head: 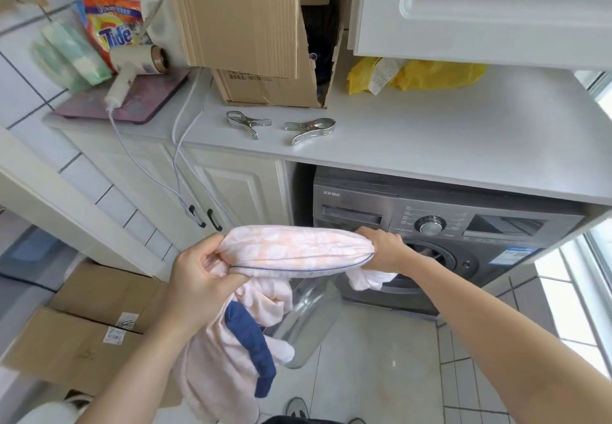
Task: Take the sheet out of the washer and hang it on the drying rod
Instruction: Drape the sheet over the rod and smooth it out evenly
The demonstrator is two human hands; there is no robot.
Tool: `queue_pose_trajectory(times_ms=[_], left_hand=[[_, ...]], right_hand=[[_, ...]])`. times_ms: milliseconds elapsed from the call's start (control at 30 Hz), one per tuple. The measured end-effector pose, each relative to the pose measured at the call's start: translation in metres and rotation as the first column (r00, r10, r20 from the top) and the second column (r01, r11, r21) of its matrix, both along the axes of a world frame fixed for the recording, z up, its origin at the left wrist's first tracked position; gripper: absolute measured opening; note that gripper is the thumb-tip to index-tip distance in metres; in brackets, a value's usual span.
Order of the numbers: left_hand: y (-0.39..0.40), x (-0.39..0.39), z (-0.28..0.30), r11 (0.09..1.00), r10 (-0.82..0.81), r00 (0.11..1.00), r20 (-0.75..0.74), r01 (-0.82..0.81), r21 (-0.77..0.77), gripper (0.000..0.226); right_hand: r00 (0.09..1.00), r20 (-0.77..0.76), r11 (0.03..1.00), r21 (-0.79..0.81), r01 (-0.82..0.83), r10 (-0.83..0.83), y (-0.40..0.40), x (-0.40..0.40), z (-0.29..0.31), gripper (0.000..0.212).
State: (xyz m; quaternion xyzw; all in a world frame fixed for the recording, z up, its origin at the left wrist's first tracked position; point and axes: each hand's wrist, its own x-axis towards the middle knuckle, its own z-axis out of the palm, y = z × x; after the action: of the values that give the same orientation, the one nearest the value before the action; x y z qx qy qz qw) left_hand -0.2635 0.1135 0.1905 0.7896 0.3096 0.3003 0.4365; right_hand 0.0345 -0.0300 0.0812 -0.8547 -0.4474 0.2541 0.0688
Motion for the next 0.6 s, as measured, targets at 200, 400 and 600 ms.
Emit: queue_pose_trajectory(times_ms=[200,400,600], left_hand=[[0.011,0.005,0.018,0.997,0.072,0.99,0.122,-0.067,-0.048,0.022],[0.032,-0.023,0.003,0.947,0.28,0.957,0.07,-0.264,-0.184,0.019],[0.049,-0.018,-0.028,0.905,0.383,0.865,-0.325,-0.422,-0.055,0.037]], right_hand=[[0.996,-0.058,0.983,-0.178,0.049,-0.06,-0.003,-0.05,-0.032,0.071],[0.952,-0.261,0.965,0.157,0.208,-0.162,-0.032,-0.036,0.002,0.042],[0.969,-0.027,0.943,0.222,0.247,-0.247,-0.039,-0.006,0.047,0.047]])
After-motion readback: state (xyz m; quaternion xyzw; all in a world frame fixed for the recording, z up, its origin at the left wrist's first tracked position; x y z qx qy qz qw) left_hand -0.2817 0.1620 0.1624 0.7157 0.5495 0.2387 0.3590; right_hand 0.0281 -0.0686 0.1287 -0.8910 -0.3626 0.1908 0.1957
